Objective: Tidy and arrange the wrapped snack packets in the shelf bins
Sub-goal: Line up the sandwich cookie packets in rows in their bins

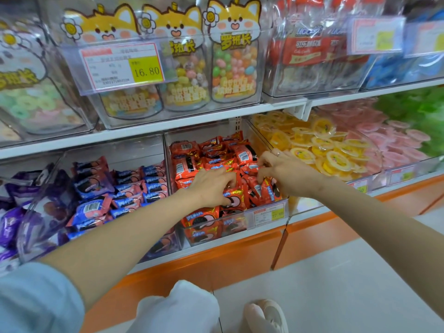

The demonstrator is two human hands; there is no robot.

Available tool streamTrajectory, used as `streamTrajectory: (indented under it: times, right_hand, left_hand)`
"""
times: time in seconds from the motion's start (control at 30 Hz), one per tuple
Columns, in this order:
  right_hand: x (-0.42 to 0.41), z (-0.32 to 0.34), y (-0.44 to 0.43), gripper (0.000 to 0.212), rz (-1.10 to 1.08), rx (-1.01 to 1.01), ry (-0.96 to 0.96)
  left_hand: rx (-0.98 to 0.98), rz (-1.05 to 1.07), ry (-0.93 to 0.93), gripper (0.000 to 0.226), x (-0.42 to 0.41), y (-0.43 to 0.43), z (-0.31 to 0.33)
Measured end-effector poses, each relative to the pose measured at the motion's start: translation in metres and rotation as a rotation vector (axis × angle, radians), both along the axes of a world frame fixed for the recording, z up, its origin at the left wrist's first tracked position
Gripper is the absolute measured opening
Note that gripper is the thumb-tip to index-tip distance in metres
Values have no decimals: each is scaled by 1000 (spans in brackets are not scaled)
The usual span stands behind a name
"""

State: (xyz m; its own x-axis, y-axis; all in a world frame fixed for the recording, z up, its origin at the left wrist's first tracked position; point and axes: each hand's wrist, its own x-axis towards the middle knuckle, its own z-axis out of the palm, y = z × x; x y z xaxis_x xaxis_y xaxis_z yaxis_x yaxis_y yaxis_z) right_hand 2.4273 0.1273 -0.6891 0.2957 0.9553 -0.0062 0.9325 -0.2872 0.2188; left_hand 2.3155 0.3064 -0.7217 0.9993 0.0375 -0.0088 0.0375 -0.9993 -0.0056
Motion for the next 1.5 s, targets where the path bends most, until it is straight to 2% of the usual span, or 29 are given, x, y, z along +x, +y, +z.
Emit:
streamTrajectory:
  times: [0.13,0.2,0.27,0.33,0.47,0.6,0.7,0.8,0.97,1.13,1.3,1.5]
  right_hand:
    - [7,4,3,29,31,-7,44]
    - [13,8,2,19,26,68,106]
    - [16,13,2,15,-28,174,248]
    - [13,16,2,12,-115,239,386]
    - [4,15,1,10,-223,391,535]
    - [-8,13,7,17,-208,492,781]
    - [-24,-5,17,15,-192,392,793]
    - [-34,-27,23,23,-182,287,774]
    - [-32,-28,27,19,-209,276,825]
    - [-32,-30,33,24,-256,244,804]
    - [-35,-27,38,24,-311,197,798]
    - [-39,-30,40,24,-382,225,824]
  left_hand:
    - [-59,12,14,41,-1,3,-2]
    - [-68,-8,33,42,-2,5,0]
    - [-106,-21,49,43,-5,8,3]
    - [-174,-20,46,40,-9,13,8]
    - [-315,22,-14,27,-15,23,16]
    - [-449,70,-94,12,-22,30,19]
    - [-515,82,-152,7,-25,29,21]
    - [-492,72,-116,8,-28,24,18]
    - [-418,73,-10,16,-32,22,7]
    - [-364,120,61,38,-33,18,9]
    - [-251,181,26,36,-33,5,2]
    - [-285,248,11,35,-34,-2,0]
